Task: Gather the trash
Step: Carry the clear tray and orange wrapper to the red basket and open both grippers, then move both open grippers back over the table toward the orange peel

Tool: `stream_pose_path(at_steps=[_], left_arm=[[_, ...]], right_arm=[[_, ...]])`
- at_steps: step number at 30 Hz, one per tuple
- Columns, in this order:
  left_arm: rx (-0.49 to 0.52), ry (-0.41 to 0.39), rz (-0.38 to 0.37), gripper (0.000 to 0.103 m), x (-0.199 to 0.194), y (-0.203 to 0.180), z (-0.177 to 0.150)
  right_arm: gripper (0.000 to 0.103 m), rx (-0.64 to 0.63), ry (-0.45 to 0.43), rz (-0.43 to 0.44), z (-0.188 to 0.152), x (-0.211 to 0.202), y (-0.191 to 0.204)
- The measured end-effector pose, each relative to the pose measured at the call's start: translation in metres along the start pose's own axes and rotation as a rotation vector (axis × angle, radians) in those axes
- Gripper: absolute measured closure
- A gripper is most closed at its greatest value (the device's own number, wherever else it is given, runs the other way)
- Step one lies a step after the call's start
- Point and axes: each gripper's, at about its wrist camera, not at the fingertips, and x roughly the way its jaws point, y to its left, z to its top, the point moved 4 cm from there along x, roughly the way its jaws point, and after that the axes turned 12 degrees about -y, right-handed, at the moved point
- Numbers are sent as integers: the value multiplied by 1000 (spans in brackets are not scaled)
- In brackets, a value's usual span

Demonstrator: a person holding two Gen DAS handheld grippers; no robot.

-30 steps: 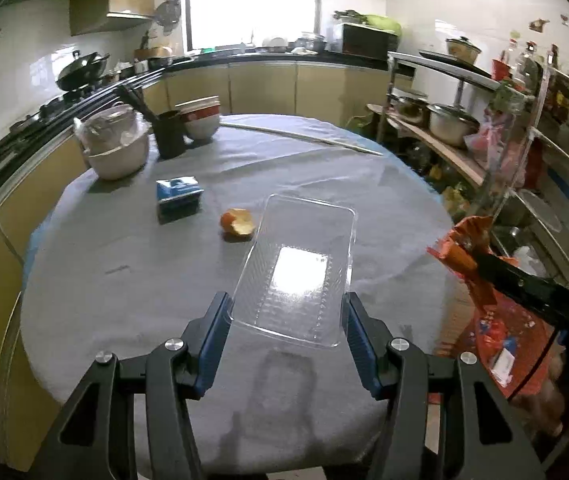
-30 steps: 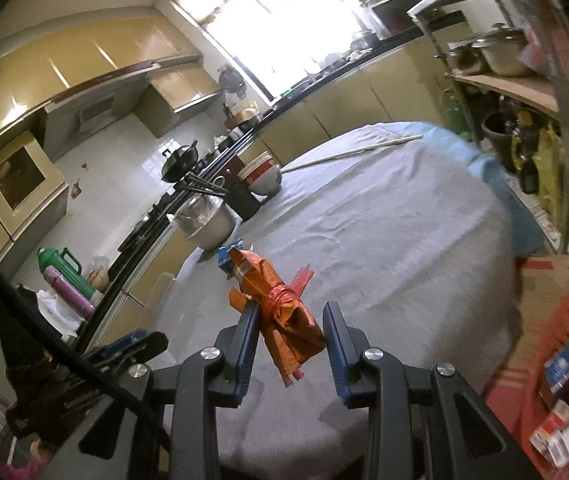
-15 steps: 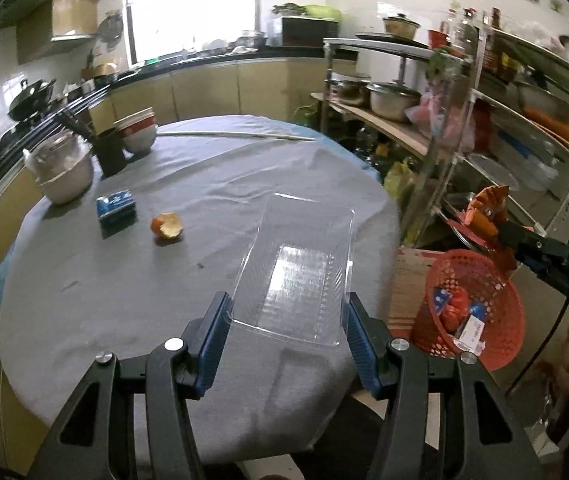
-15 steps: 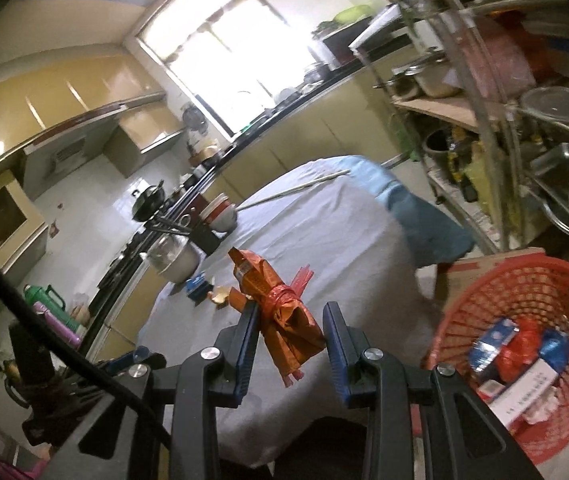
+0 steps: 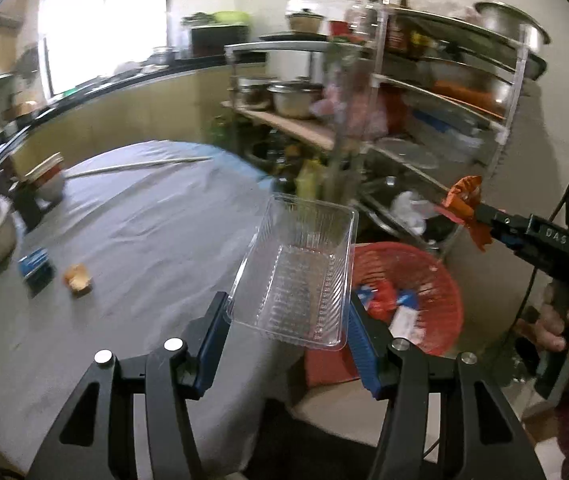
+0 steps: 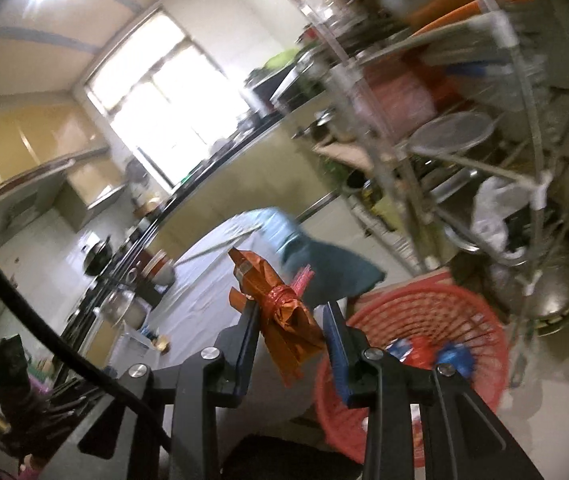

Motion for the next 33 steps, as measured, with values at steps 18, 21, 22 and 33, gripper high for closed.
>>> stream_pose_path(at_steps=[18,21,22,33], left_arm=[[72,228,-264,43,107,-112,-8],[71,233,-279,42,113,-117,-5],[72,229,-270,42,112,-114,-5],[-38,216,-39,39,71,-4,-24]], right_arm=[[66,186,35,-157,-21,-6,-85],[43,217,46,-180,-24,-1,-92],[43,227,42,-178,-24,-1,-94],[43,115,39,-115,-23,7,-60]])
